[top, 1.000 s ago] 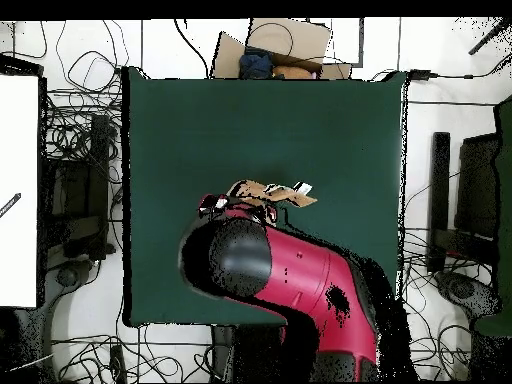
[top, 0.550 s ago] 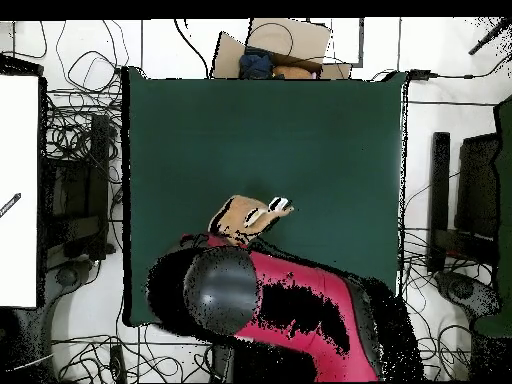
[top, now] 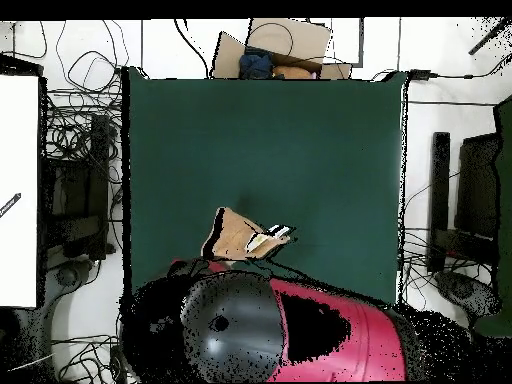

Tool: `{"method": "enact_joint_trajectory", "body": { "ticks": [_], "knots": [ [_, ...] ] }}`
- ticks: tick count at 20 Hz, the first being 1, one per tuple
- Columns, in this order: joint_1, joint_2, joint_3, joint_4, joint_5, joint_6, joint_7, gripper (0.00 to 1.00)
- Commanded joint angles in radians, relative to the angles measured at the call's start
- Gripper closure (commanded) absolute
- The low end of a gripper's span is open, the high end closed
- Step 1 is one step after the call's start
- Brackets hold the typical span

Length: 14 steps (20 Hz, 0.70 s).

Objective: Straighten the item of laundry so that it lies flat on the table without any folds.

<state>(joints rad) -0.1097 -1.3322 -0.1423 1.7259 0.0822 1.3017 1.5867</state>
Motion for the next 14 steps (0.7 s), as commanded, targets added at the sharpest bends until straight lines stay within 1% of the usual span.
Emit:
{"method": "enact_joint_trajectory", "body": {
  "ticks": [1, 9, 14],
  "knots": [
    [-0.021, 0.002, 0.049, -0.006, -0.021, 0.028, 0.015, 1.00],
    [-0.024, 0.002, 0.051, 0.027, -0.008, -0.012, -0.001, 1.00],
    [-0.019, 0.010, 0.054, 0.054, -0.015, -0.048, -0.013, 1.00]
  ]
}}
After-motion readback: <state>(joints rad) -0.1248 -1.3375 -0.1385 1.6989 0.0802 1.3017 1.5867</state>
